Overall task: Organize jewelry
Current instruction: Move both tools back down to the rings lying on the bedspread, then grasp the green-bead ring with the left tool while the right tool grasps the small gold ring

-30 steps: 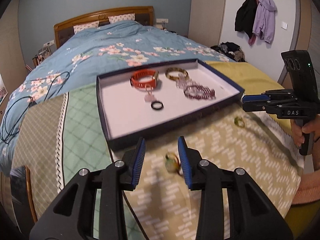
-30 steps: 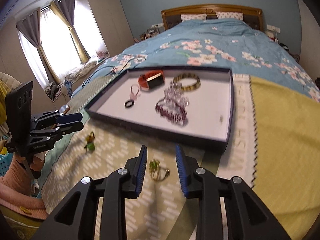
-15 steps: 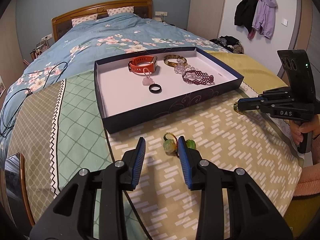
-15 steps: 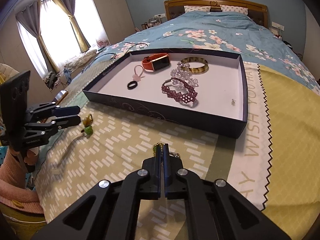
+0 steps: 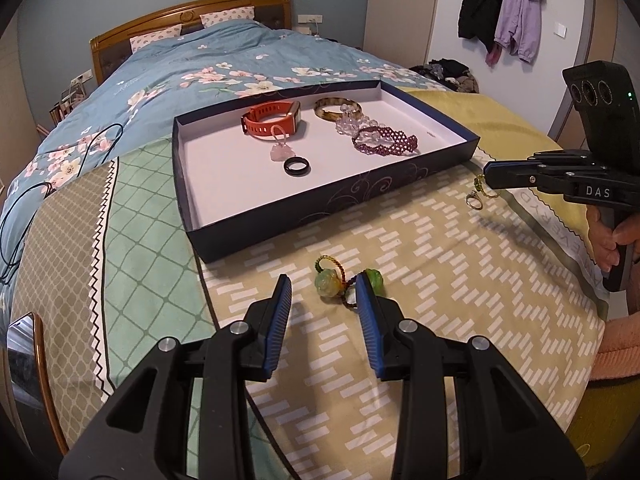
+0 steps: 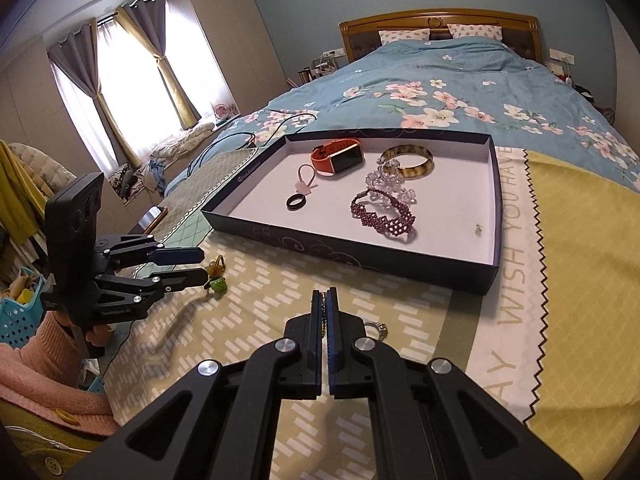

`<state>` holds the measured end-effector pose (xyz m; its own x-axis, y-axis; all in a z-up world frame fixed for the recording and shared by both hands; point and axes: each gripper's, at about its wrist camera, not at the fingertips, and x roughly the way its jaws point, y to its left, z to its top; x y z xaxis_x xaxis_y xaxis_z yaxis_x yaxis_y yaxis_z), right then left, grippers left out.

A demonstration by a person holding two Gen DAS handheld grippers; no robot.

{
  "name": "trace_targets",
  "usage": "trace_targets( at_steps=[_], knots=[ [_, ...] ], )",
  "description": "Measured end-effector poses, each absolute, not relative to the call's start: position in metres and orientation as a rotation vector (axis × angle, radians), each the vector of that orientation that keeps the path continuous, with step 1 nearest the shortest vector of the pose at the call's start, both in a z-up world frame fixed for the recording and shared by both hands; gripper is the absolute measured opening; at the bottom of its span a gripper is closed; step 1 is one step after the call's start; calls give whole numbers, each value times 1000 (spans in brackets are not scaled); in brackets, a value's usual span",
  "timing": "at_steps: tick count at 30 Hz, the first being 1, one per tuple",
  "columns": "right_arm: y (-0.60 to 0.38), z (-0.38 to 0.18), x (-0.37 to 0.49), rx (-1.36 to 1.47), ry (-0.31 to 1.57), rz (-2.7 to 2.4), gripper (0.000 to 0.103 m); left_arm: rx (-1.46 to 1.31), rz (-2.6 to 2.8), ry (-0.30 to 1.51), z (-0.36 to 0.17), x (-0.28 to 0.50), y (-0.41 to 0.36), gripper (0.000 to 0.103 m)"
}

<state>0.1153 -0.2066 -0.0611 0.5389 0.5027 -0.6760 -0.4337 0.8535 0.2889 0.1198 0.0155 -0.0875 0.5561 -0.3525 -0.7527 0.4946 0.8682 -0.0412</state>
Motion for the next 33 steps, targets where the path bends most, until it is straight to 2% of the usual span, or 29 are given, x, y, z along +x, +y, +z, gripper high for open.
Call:
trace_targets(
  at_steps=[6,12,33],
  knots=[
    [-204,-66,115,100,844,565,1,193,-511,880,-94,131,8,30],
    [-204,-68,116,109,848,567,1,137,-531,895,-96,137,13,16],
    [-206,-53,121,119,794,566,1,64,-499,801,-63,125,26,16]
  ],
)
